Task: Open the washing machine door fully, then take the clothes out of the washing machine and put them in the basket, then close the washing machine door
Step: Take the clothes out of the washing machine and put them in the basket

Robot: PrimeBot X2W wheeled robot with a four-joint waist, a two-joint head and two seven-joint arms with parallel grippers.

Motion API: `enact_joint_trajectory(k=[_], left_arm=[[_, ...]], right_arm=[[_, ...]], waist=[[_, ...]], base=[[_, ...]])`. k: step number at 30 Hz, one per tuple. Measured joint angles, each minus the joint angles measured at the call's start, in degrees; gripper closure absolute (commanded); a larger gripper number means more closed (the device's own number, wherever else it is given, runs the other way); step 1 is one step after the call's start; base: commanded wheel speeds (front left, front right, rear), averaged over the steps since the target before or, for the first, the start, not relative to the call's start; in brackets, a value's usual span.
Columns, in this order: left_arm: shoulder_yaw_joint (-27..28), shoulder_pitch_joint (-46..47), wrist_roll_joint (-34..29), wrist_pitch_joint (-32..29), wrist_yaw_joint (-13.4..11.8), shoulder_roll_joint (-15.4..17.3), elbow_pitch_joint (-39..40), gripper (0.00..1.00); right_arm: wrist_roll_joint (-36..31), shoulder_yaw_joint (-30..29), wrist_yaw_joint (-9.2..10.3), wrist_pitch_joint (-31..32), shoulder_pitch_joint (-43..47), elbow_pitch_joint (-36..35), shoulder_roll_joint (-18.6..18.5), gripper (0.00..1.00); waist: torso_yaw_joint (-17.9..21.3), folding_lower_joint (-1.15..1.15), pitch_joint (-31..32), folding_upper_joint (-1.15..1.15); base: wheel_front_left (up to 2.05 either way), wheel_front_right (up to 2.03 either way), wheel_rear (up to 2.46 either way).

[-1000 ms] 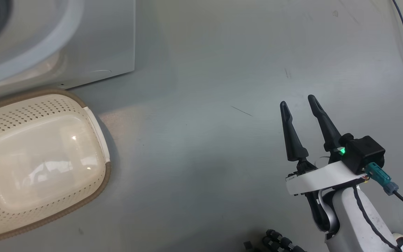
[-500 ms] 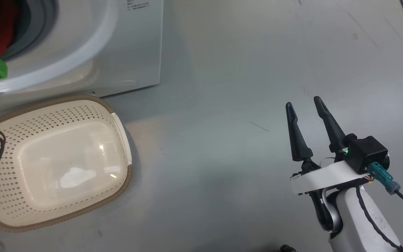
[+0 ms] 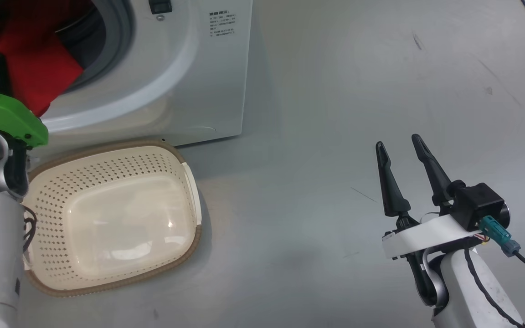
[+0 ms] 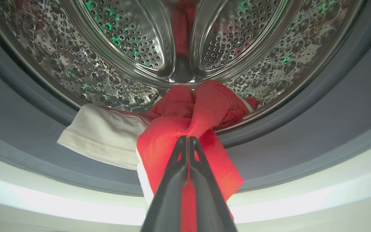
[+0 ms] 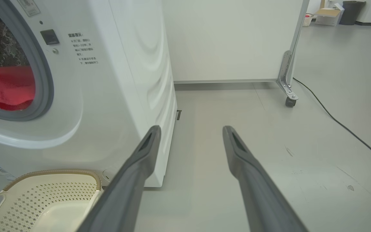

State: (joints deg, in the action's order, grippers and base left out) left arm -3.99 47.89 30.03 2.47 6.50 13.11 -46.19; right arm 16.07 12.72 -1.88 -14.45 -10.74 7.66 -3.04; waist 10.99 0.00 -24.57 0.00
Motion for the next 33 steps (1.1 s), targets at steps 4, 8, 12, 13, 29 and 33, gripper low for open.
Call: enact_joint_trajectory(k=[4, 8, 12, 13, 29, 33], left_arm=[[-1.1, -2.0, -0.4, 3.0, 0.4, -0.6, 1.0, 1.00], [-2.4, -4.1, -1.1, 5.7, 0.4, -1.3, 2.1, 1.00], [-3.5, -5.8, -1.8, 8.6, 0.4, -1.4, 3.7, 1.00], [-3.6, -6.3, -2.1, 9.3, 0.4, -1.4, 4.2, 1.00], [-3.5, -12.4, -4.1, 12.2, 0.4, -1.3, 18.6, 1.00], [0.1, -12.6, -5.5, 12.2, 0.4, -1.4, 30.6, 1.00]], right_arm=[[0.0, -0.7, 0.00, 0.0, 1.1, 0.4, -0.2, 0.00], [0.0, -0.9, -0.07, 0.0, 1.7, 0.6, -0.3, 0.00], [0.0, -1.0, -0.08, 0.0, 2.2, 1.0, -0.3, 0.00], [0.0, -1.1, -0.14, 0.0, 2.2, 1.1, -0.3, 0.00], [0.0, -1.3, -0.68, 0.0, 5.0, 2.1, -0.3, 0.00], [0.0, -1.3, -1.04, 0.0, 5.7, 2.1, -0.3, 0.00]], waist=[[-1.1, 0.00, 1.9, 0.00], [-2.2, 0.00, 3.7, 0.00], [-3.4, 0.00, 5.4, 0.00], [-3.7, 0.00, 5.9, 0.00], [-6.9, 0.00, 12.2, 0.00], [-7.3, 0.00, 13.1, 0.00]], base=[[0.00, 0.00, 0.00], [0.00, 0.00, 0.00], [0.00, 0.00, 0.00], [0.00, 0.00, 0.00], [0.00, 0.00, 0.00], [0.00, 0.00, 0.00]])
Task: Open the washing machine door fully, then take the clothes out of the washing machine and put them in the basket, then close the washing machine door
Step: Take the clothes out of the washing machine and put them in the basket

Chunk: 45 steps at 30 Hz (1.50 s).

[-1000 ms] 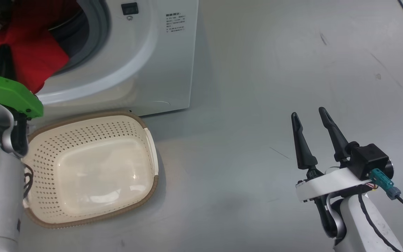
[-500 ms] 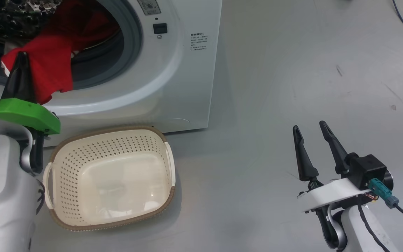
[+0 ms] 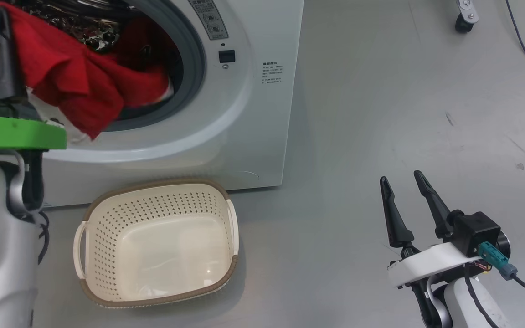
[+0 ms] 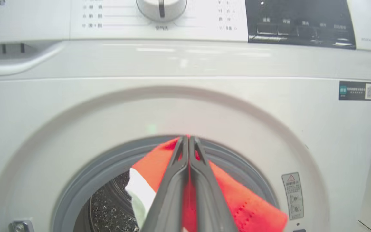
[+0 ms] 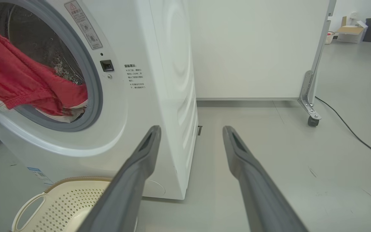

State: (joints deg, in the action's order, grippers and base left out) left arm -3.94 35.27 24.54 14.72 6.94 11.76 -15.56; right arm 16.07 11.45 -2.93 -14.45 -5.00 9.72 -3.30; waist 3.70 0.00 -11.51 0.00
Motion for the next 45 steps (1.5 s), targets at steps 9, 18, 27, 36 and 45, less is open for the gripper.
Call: enact_joint_trajectory(k=[9, 18, 27, 36, 45], left_arm=[[1.7, -2.6, -2.0, 0.1, 0.0, -2.1, 10.3, 1.00], [-0.3, -10.9, -2.5, 0.0, 0.0, -2.2, 9.2, 1.00], [-2.3, -14.8, -2.4, 0.0, 0.2, -2.2, 6.2, 1.00], [-3.4, -15.5, -2.5, -0.9, 0.2, -1.9, 2.0, 1.00], [-3.3, -16.7, -3.1, -1.7, 0.2, -0.8, -4.9, 1.00]], right_arm=[[0.0, 0.3, -0.21, 0.0, 0.0, 0.0, 0.0, 0.00], [0.0, 0.5, -0.51, 0.0, 0.9, 0.0, 0.0, 0.00], [0.0, 0.4, -0.51, 0.0, 0.9, -0.5, 0.0, 0.00], [0.0, 0.9, -0.51, 0.0, 0.6, -1.2, 0.0, 0.00], [0.0, 1.4, -0.51, 0.0, -0.8, -1.7, 0.1, 0.00]], waist=[[0.3, 0.00, 0.5, 0.00], [1.1, 0.00, 0.4, 0.00], [1.8, 0.00, -1.9, 0.00], [2.7, 0.00, -5.3, 0.00], [4.2, 0.00, -8.8, 0.00]], base=[[0.00, 0.00, 0.00], [0.00, 0.00, 0.00], [0.00, 0.00, 0.00], [0.00, 0.00, 0.00], [0.00, 0.00, 0.00]])
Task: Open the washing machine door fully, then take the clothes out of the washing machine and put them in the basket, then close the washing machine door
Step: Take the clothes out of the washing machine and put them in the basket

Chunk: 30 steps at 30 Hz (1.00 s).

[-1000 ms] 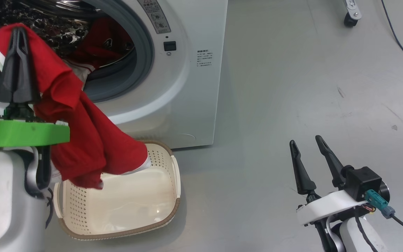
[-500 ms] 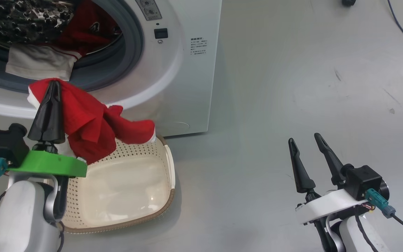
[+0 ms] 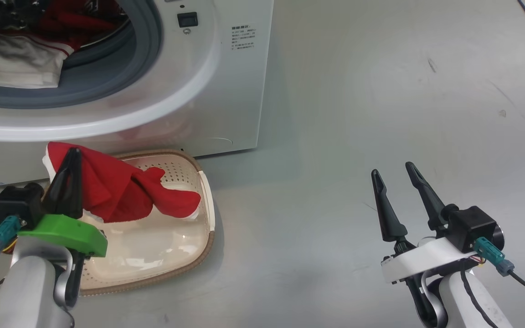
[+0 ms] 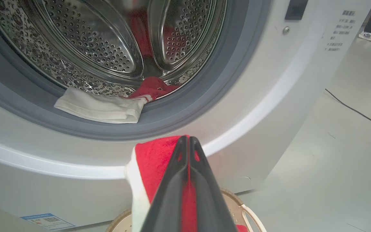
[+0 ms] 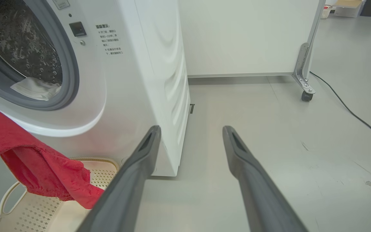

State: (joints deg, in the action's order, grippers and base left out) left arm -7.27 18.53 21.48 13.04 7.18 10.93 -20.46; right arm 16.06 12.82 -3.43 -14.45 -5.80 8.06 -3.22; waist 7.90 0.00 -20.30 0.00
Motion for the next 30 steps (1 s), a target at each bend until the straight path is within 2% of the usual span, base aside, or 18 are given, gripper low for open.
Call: enact_joint_trajectory(k=[16, 30], left_arm=[[-1.3, 2.3, -3.1, -4.4, -0.9, 2.1, -12.1, 1.00], [-1.5, 6.1, -3.3, -6.0, -0.9, 2.8, -20.4, 1.00]], right_arm=[[0.0, 1.1, 0.00, 0.0, -2.7, -0.7, 0.2, 0.00], [0.0, 1.4, 0.04, 0.0, -4.4, -0.9, 0.5, 0.00]], waist=[[4.1, 0.00, -6.3, 0.00], [7.7, 0.00, -10.4, 0.00]], base=[[0.00, 0.00, 0.00], [0.00, 0.00, 0.00]])
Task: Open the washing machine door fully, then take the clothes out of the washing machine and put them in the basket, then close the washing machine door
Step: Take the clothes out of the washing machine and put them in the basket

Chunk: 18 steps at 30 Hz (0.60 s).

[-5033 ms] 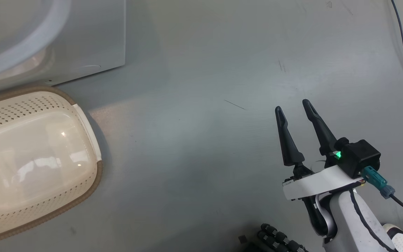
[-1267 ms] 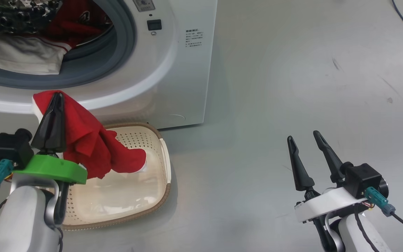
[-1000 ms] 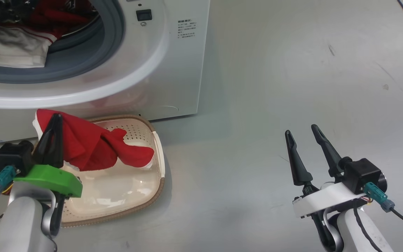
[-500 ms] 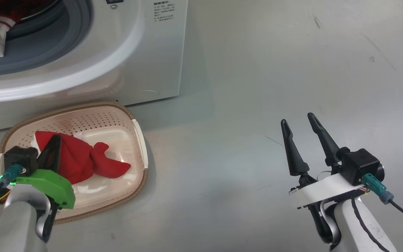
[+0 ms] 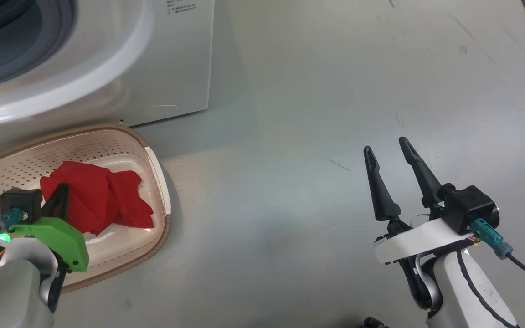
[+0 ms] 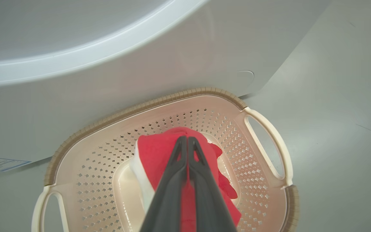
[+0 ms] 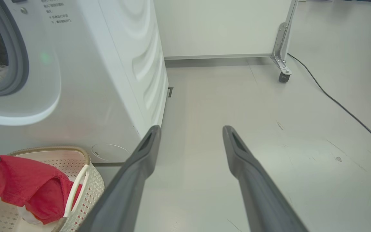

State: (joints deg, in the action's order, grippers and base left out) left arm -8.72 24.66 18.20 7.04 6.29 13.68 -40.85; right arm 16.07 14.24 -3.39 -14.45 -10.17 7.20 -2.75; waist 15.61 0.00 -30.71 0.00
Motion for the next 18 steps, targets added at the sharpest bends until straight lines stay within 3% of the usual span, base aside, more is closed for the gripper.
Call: enact_joint_trajectory(k=[15, 16, 17, 18], left_arm=[[2.6, 2.2, 2.2, -0.8, -0.8, -1.3, -8.7, 1.00], [2.7, 2.4, 2.5, -1.0, -0.8, -2.0, -10.2, 0.89], [2.7, 2.4, 2.6, -1.6, -1.0, -2.2, -10.9, 0.00], [2.8, 2.4, 2.8, -1.8, -1.1, -2.3, -11.6, 0.00]], right_arm=[[0.0, 0.1, 0.53, 0.0, -0.3, 0.2, 0.2, 0.00], [0.0, 0.1, 0.54, 0.0, -0.4, 0.4, 0.2, 0.00], [0.0, 0.1, 0.56, 0.0, -0.4, 0.5, 0.2, 0.00], [0.0, 0.1, 0.57, 0.0, -0.4, 0.6, 0.2, 0.00]], waist=[[0.6, 0.00, -0.2, 0.00], [0.6, 0.00, 0.1, 0.00], [0.6, 0.00, 0.3, 0.00], [0.6, 0.00, 0.5, 0.00]], base=[[0.00, 0.00, 0.00], [0.00, 0.00, 0.00], [0.00, 0.00, 0.00], [0.00, 0.00, 0.00]])
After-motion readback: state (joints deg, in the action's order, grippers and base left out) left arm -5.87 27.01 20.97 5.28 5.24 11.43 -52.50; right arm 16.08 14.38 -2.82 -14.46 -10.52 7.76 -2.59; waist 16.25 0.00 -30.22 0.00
